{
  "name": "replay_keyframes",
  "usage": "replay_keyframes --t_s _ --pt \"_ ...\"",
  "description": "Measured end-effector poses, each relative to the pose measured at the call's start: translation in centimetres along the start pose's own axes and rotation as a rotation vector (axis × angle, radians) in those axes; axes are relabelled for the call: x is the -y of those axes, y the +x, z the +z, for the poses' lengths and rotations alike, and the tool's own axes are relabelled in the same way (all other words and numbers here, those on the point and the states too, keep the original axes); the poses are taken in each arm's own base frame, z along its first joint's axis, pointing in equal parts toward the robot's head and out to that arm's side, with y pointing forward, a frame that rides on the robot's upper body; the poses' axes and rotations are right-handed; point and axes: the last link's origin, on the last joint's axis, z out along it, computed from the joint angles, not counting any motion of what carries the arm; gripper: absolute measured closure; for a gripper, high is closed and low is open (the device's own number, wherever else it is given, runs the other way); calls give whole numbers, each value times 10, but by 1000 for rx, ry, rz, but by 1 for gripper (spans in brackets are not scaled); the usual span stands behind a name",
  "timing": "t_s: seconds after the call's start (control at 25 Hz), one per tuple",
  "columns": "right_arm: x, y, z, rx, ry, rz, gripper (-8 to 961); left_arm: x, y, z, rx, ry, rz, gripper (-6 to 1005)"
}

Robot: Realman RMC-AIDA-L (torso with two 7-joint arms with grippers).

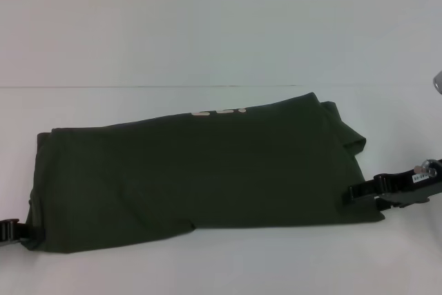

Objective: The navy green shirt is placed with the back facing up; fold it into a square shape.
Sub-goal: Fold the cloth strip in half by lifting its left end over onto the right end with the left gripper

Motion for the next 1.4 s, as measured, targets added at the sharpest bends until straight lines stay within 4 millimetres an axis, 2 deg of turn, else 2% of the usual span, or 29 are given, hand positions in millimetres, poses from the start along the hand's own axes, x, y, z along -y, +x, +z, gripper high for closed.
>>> replay_keyframes --t_s 0.28,1.4 --pt "5 1 -2 8 10 4 40 0 0 0 0 0 0 960" --pt "-1 2 8 0 18 -34 41 -1 1 0 -6 -8 -3 961"
